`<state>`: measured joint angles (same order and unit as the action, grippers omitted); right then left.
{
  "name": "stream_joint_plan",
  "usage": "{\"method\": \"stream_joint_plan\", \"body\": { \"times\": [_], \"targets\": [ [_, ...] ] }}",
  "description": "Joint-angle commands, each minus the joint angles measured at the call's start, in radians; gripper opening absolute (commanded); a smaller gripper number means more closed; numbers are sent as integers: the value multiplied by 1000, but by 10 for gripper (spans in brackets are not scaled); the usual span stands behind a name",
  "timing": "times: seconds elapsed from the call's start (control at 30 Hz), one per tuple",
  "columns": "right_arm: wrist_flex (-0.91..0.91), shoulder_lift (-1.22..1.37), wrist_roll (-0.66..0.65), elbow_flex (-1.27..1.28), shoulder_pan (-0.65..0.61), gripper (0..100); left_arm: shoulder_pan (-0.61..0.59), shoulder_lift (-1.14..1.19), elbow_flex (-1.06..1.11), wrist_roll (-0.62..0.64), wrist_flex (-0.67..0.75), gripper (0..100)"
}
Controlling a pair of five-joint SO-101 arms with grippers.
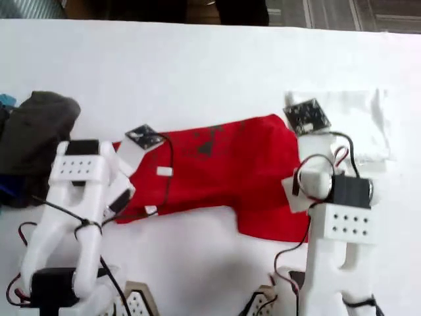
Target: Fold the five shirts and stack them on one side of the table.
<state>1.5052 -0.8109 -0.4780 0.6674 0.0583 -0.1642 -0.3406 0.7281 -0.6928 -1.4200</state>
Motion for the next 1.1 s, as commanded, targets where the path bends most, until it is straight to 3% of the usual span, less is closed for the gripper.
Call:
{"method": "stream_joint_plan", "body": {
  "times": [0.0, 0.3, 0.47, 0.53, 0.7, 0.77, 0.97, 1.07],
  "targets": [
    [-28, -74, -43, 78, 15, 20, -3, -35, 25, -11, 61, 26],
    [-148, -102, -109, 264, 84, 20, -3, -34, 114, -11, 163, 26],
    [-154, -108, -109, 288, 77, 22, -8, -34, 130, -60, 147, 32],
    [-147, -108, -110, 288, 77, 39, -9, -37, 120, -66, 121, 73],
    [-82, -110, -110, 249, 77, 190, -9, -43, 44, -66, 34, 246],
    [-54, -110, -110, 187, 77, 210, -9, -43, -24, -66, -17, 258],
    [-39, -102, -100, -74, 81, 159, -9, -35, -291, -57, -127, 243],
    [-162, -99, -71, -115, 77, 23, -5, -31, -366, -32, -110, 107]
  ]
}}
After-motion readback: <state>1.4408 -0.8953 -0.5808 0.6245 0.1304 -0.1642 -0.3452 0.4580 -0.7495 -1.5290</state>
